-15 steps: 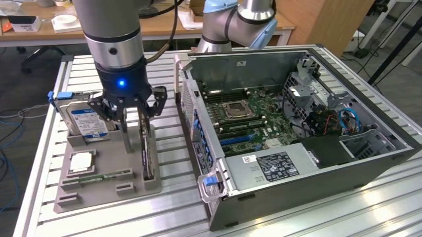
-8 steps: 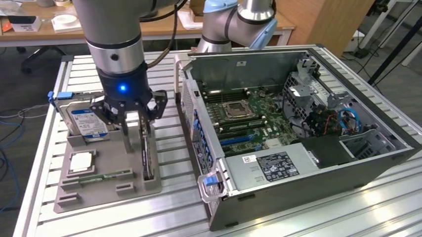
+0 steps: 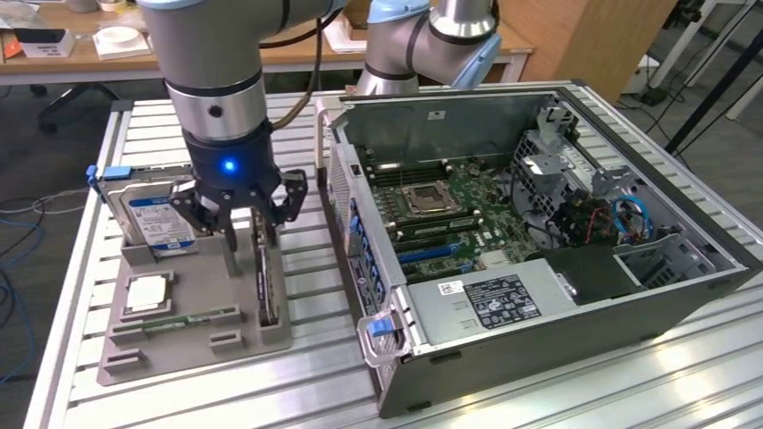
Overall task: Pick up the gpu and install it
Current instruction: 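Pick up the gpu and move the gpu toward the slot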
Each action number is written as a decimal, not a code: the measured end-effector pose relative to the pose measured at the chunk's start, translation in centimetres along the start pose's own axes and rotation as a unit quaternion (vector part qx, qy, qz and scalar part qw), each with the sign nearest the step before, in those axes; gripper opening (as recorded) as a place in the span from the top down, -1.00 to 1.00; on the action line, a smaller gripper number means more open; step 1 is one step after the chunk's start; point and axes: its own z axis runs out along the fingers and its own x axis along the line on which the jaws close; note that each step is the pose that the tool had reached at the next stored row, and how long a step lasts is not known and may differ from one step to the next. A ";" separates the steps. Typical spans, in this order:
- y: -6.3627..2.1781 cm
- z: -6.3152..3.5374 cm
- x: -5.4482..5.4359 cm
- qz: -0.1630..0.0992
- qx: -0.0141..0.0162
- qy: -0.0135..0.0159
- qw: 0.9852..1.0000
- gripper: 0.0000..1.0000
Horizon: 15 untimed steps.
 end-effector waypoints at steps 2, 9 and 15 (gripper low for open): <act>-0.11 0.15 0.0 0.000 0.003 -0.001 1.000 -0.06; -0.63 0.70 -0.1 0.000 0.011 -0.004 1.000 -0.06; -1.00 1.50 -0.1 0.000 0.015 -0.006 1.000 -0.06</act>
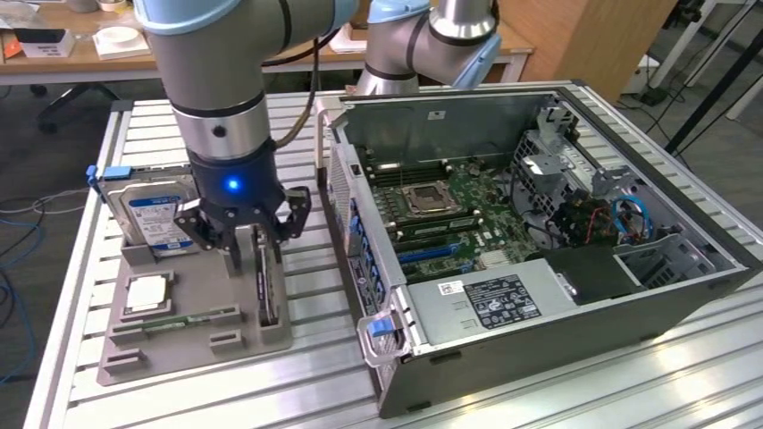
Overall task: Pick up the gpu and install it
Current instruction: 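Pick up the gpu and move the gpu toward the slot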
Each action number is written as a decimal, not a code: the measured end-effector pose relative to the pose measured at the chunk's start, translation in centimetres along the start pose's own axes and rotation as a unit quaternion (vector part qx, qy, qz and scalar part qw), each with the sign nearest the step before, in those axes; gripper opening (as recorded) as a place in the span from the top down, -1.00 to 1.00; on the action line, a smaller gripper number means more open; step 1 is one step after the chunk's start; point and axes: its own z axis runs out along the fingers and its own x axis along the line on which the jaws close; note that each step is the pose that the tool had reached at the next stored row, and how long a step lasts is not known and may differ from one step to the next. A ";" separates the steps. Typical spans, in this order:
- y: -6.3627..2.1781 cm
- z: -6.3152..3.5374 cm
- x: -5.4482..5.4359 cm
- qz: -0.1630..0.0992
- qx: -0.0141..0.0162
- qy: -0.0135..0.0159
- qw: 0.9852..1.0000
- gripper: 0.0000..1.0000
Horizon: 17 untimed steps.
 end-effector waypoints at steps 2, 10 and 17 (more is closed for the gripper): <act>-0.04 0.31 0.0 0.000 0.001 -0.001 1.000 -0.06; -0.01 1.69 0.0 0.000 0.002 -0.002 1.000 -0.06; 0.00 1.76 0.0 0.000 0.002 -0.002 1.000 -0.06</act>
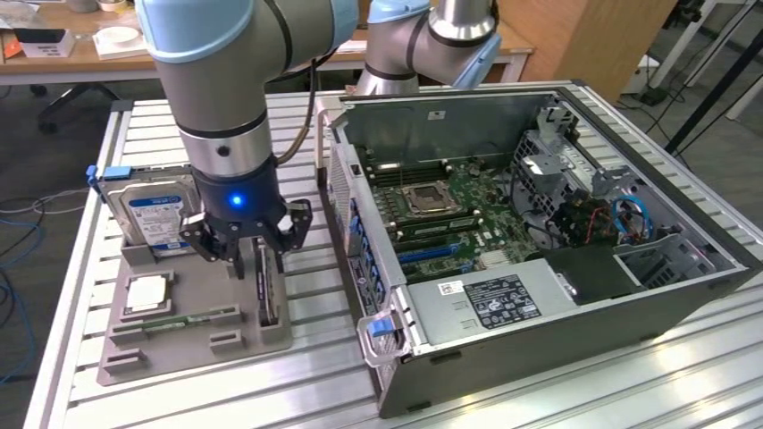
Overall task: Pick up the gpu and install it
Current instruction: 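Pick up the gpu and move the gpu toward the slot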
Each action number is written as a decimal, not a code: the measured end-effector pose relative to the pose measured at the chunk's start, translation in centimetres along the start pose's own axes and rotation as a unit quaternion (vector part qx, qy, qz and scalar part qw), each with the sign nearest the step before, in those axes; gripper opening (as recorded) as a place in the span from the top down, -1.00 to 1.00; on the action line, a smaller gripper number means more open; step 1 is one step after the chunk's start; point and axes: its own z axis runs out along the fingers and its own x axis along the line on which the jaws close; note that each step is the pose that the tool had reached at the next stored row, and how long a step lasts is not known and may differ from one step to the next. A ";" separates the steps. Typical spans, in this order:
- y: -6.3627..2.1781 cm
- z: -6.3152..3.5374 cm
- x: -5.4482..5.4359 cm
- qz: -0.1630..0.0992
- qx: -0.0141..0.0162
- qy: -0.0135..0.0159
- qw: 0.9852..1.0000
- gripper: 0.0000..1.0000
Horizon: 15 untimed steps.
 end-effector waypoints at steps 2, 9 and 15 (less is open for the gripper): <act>0.00 0.02 0.0 0.000 0.000 0.000 1.000 -0.06; 0.00 0.28 0.0 0.000 0.000 0.000 1.000 -0.06; 0.02 0.77 0.0 0.000 0.000 0.000 1.000 -0.06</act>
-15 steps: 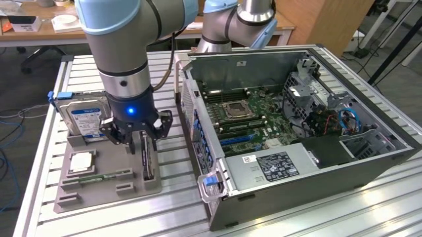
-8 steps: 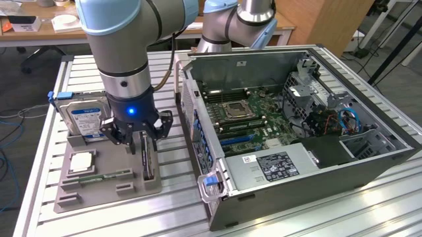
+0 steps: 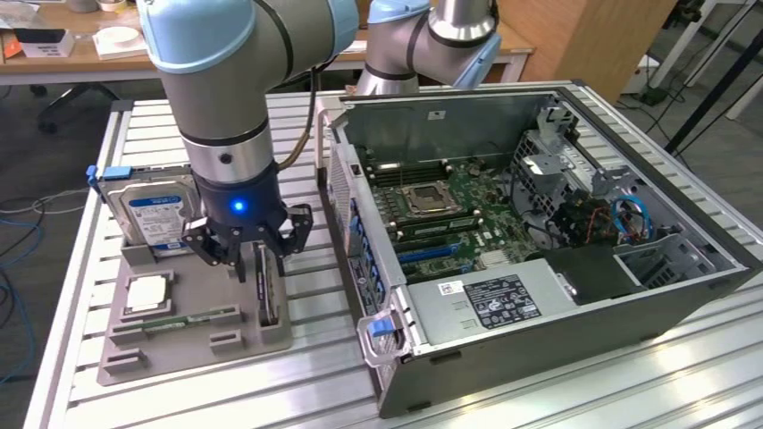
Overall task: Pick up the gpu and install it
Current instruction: 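Pick up the gpu and move the gpu toward the slot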
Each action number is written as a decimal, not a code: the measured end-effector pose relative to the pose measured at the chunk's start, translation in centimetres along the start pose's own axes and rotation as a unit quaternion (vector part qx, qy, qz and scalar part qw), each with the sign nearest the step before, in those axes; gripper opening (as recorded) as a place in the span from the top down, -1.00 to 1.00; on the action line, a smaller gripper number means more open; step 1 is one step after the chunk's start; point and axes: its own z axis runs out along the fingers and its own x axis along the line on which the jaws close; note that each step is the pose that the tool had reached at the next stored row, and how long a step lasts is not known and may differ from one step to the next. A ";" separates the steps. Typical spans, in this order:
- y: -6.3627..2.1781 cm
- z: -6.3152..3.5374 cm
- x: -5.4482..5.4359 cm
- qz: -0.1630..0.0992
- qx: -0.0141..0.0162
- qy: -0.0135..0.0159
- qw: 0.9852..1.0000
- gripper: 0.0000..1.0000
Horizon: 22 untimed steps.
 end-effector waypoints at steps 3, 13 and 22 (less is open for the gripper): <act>0.00 0.05 0.0 0.000 0.000 0.000 1.000 -0.06; 0.01 0.29 0.0 0.000 0.000 0.000 1.000 -0.06; 0.01 0.29 0.0 0.000 0.000 0.000 1.000 0.09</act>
